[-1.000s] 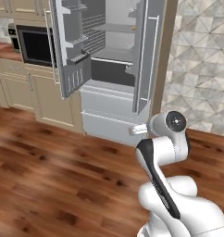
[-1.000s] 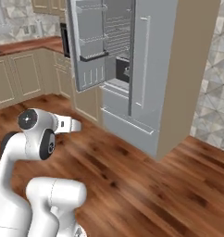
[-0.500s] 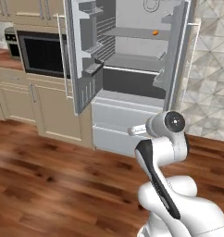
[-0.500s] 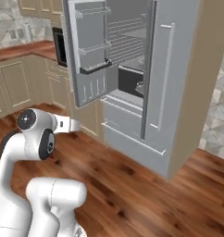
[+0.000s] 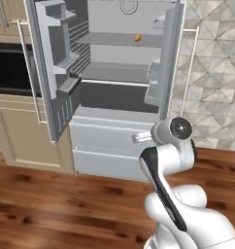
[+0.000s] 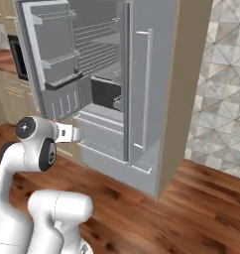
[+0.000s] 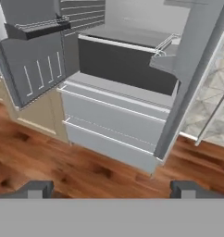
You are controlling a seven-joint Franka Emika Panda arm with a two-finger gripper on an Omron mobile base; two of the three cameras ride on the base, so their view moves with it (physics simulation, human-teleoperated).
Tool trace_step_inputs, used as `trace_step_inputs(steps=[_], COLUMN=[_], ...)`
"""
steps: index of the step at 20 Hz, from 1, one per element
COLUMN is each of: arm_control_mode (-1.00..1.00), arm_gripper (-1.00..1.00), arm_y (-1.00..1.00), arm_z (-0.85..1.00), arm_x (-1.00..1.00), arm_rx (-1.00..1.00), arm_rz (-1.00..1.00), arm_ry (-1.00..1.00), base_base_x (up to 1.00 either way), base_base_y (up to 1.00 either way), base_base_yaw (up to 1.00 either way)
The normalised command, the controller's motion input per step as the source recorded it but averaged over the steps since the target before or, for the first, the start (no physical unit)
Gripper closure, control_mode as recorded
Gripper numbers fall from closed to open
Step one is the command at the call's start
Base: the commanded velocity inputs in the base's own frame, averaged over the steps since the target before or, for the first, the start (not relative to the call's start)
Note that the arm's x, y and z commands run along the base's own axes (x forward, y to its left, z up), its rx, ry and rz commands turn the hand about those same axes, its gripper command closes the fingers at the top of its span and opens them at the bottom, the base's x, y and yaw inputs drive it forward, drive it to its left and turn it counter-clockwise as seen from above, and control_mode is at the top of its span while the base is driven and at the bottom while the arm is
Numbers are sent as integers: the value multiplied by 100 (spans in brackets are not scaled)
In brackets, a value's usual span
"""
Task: Take the cheese, steak, and carrot from the fridge and place them on the plate on the dining counter to create an appetizer plate.
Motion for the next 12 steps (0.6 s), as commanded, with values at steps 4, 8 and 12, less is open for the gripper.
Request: trace_step_inputs(steps=[4, 8, 12], arm_control_mode=[100, 100, 100], arm_gripper=[-100, -100, -100], arm_y=[0, 0, 0], arm_z=[0, 0, 0], arm_x=[0, 0, 0], arm_rx=[0, 0, 0], arm_rz=[0, 0, 0], arm_ry=[0, 0, 0], base_base_x=[73, 77, 72], base_base_y=[54, 71, 62], base_base_yaw=[-33, -34, -33])
